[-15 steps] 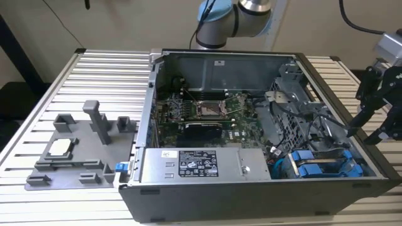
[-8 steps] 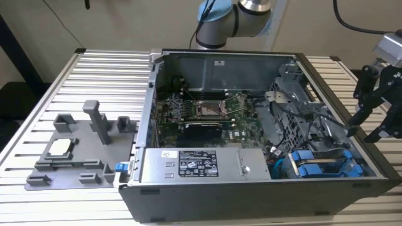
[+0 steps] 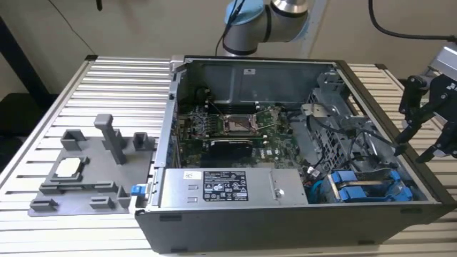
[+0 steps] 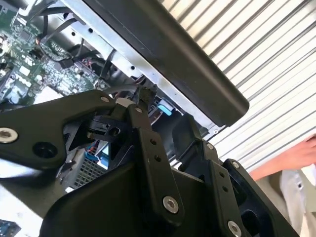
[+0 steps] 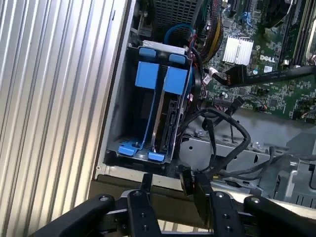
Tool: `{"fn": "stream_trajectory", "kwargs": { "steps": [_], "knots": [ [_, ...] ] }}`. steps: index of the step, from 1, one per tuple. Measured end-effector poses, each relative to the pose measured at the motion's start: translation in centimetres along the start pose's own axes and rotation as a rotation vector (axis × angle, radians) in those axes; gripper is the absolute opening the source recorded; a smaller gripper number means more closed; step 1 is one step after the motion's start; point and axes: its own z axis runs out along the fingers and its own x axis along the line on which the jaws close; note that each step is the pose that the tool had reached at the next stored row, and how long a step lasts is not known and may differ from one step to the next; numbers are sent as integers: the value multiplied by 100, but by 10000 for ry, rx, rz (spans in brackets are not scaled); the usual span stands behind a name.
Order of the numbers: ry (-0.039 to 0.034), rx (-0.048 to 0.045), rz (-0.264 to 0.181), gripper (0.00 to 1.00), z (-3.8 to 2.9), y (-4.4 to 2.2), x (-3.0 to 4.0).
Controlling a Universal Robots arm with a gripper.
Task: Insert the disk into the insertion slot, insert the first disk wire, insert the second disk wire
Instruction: 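Insert the first disk wire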
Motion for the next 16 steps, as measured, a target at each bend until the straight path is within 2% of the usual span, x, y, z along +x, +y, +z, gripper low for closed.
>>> {"fn": "stream_trajectory", "kwargs": {
  "steps": [4,11,16],
  "knots": [
    [12,14,-480,47,4,11,-3],
    [23,18,-860,47,7,25,-6],
    [28,19,-962,47,8,36,-9]
  ]
}}
